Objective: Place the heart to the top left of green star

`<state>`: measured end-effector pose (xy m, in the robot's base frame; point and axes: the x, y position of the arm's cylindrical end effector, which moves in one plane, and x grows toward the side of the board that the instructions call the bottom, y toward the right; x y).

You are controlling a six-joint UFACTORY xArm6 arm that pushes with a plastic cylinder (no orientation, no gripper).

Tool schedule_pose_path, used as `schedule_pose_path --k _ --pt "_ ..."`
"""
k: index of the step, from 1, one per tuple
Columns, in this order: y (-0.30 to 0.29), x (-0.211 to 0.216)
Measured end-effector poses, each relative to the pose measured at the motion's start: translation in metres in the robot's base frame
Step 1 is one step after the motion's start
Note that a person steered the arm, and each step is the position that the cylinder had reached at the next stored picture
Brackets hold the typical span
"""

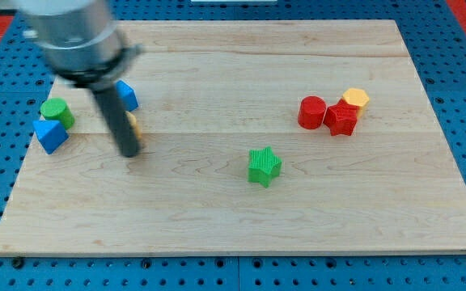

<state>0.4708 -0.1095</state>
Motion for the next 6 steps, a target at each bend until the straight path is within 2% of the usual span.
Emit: schedule_pose_path --k 1,2,3,5,6 --pt "-0.032 0.012" --pt "-0.109 0.049" --pt "-0.108 -0.04" --pt "0.061 -0.037" --pt "-0.016 0.01"
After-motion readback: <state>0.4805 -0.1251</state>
